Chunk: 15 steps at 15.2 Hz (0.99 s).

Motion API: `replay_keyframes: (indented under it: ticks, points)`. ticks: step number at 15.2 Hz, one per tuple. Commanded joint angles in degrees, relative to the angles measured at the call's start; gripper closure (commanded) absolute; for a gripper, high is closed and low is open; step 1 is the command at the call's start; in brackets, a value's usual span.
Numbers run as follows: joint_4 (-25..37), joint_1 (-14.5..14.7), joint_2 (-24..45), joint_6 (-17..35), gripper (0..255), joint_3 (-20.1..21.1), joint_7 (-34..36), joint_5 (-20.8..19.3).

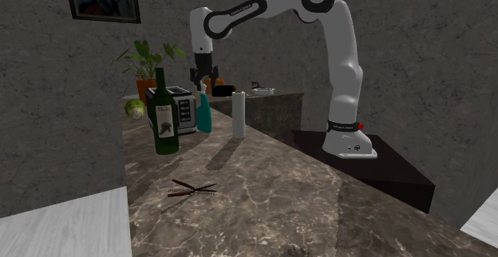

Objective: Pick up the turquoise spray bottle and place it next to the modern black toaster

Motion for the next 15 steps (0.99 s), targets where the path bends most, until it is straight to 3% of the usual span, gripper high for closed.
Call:
replay_keyframes:
  ticks: [1,3,7,15]
  points:
    - [0.0,0.0,0.0,0.0,0,0.0,0.0,0.0]
    - [0.0,0.0,0.0,0.0,0,0.0,0.0,0.0]
    - [5.6,0.3,-1.4,-6.7,0,0.5,-0.7,1.0]
    - [5.6,0.3,-1.4,-6.7,0,0.5,-0.7,1.0]
